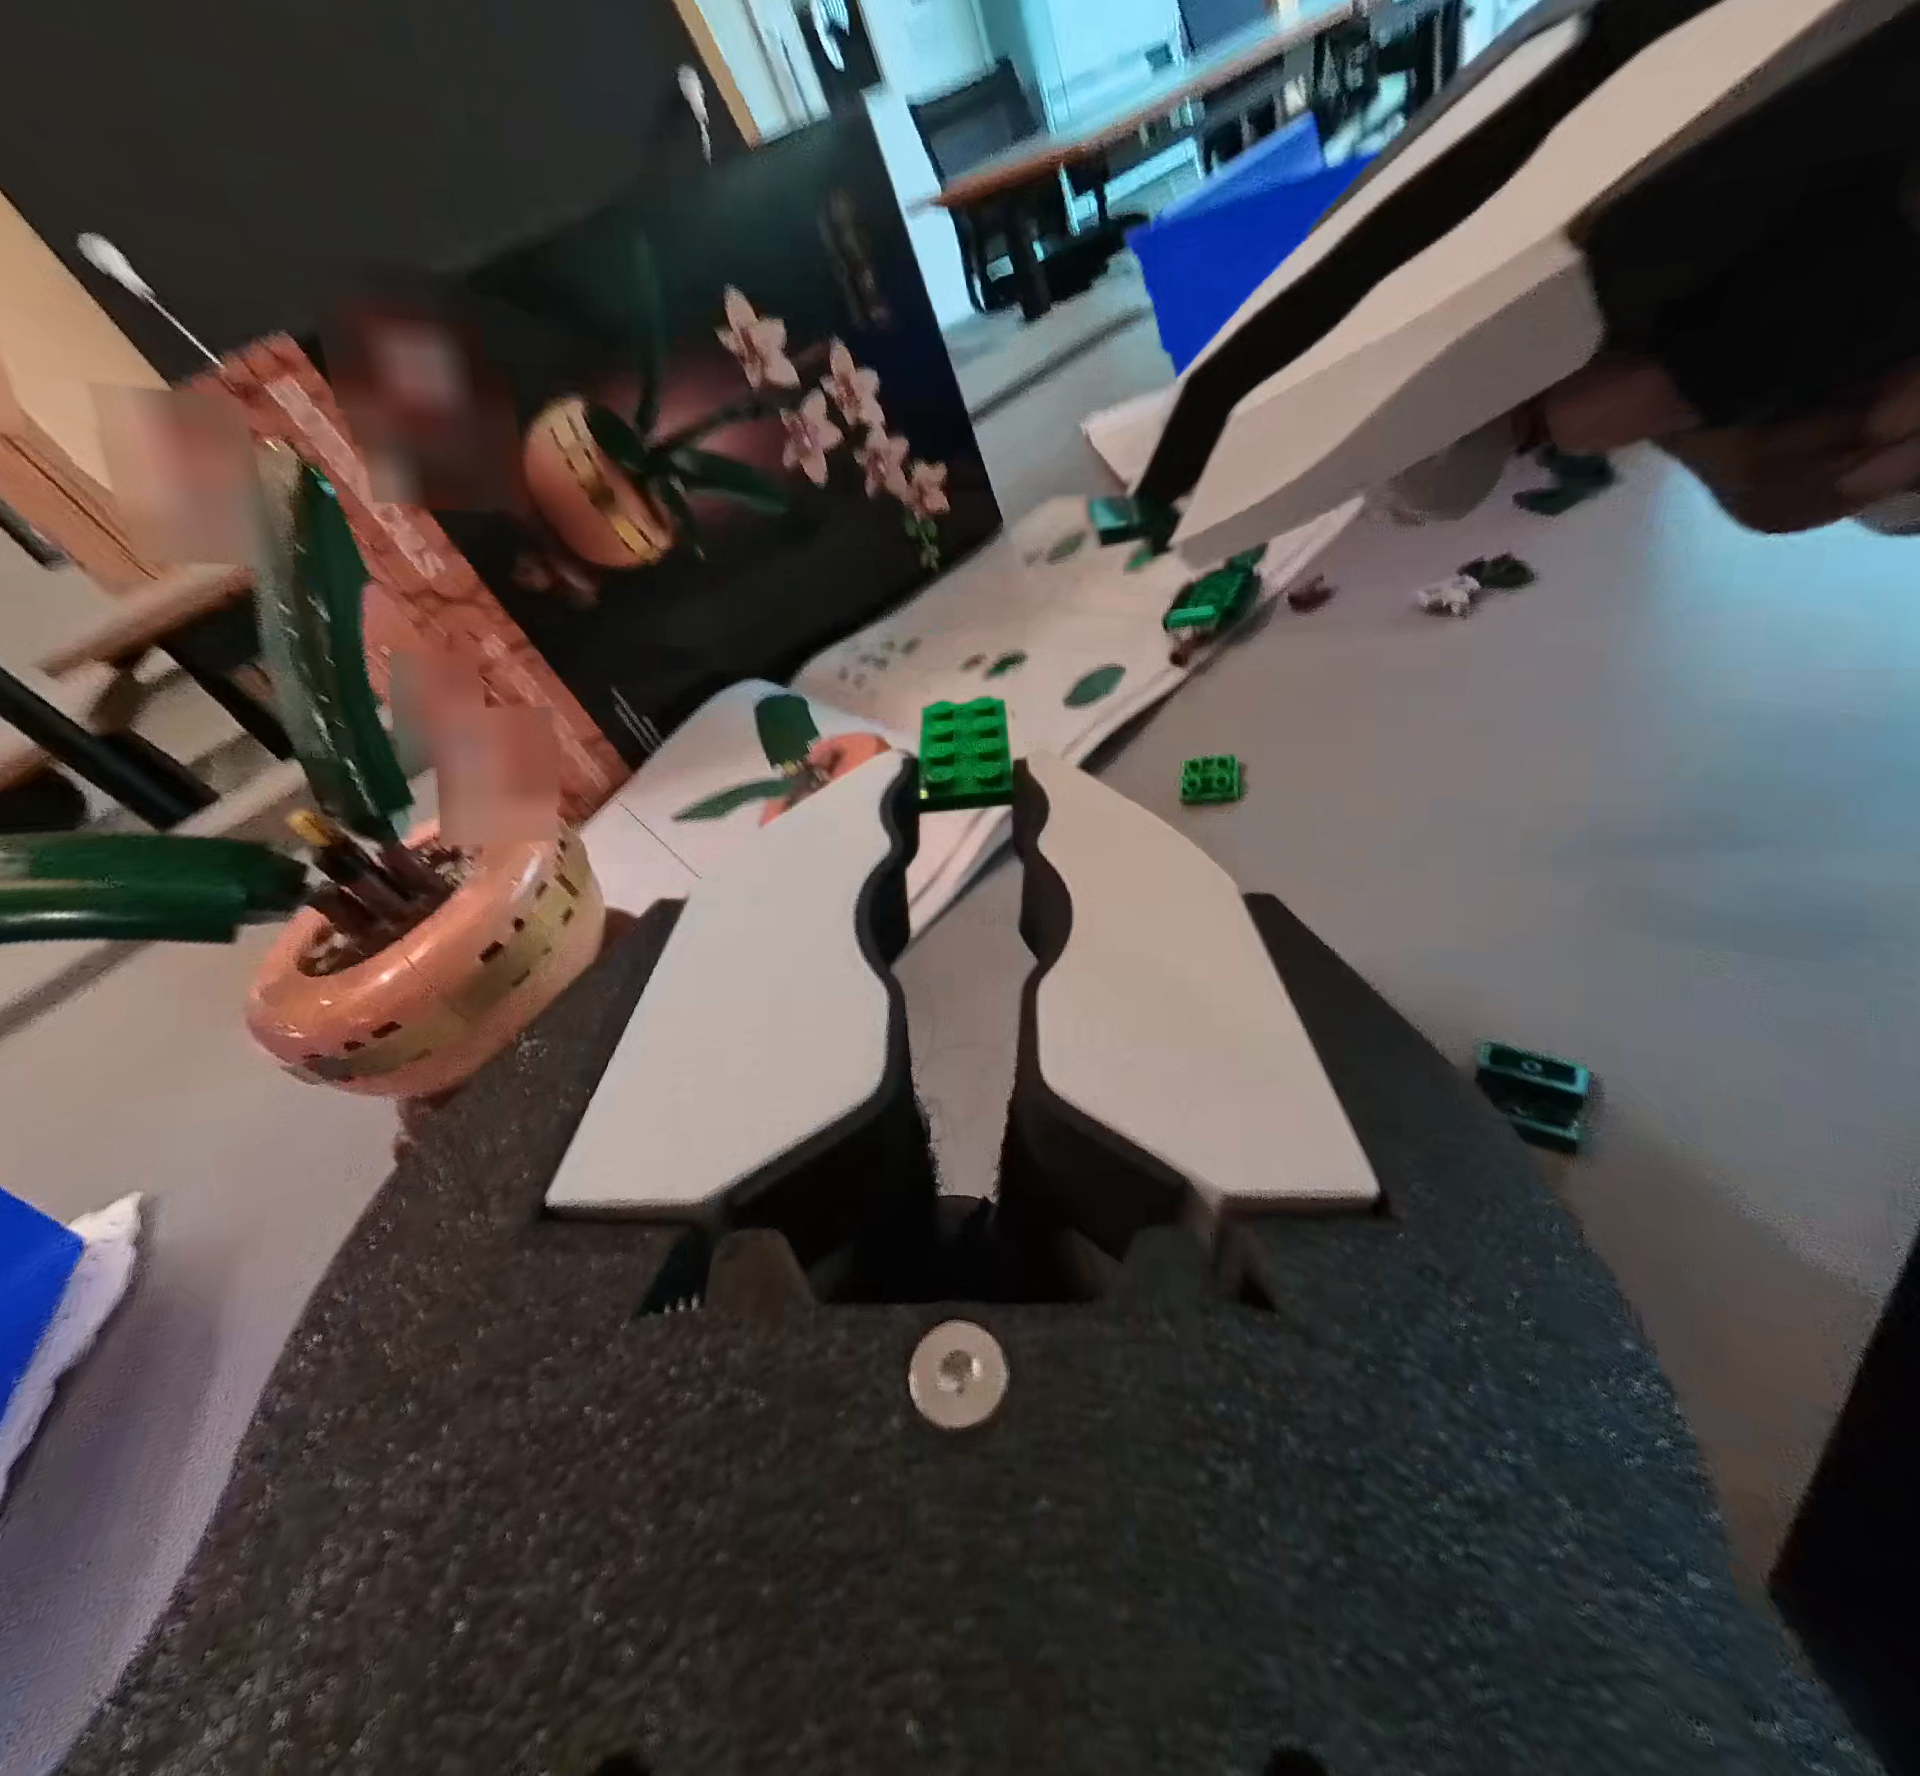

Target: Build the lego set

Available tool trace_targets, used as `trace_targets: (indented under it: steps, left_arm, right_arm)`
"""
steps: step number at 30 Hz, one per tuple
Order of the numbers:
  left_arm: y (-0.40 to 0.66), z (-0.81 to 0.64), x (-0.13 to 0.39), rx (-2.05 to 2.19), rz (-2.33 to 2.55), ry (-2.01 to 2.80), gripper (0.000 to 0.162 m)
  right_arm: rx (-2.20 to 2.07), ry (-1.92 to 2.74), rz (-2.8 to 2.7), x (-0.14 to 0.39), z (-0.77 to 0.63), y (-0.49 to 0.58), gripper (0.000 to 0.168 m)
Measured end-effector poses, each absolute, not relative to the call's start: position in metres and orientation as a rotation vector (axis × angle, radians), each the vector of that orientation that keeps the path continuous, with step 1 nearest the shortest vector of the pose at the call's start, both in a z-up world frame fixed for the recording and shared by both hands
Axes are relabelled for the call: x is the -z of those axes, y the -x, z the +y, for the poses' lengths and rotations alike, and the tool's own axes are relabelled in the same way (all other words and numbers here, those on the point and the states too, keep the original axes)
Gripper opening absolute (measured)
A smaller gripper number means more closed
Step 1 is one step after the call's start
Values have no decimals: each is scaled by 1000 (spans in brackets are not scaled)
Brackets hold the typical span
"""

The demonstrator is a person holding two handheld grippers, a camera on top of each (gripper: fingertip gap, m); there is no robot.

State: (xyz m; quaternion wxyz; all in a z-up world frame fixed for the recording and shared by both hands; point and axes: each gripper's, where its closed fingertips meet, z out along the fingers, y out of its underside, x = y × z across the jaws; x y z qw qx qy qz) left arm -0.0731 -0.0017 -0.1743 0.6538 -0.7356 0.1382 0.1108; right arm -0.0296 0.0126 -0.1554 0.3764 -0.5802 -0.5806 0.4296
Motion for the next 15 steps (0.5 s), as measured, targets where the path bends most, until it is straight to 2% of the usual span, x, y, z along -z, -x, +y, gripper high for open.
trace_targets:
  steps: [5,7,15]
  left_arm:
    - [65,1,160,-119,298,1612,16]
    - [61,1,160,-89,298,1589,16]
    - [65,-6,162,-38,361,1574,16]
  right_arm:
    - [-1573,1503,-1331,143,-1,25,15]
    - [-1632,1524,-1271,143,6,22,15]
    - [-1079,1606,-1739,232,10,1,15]
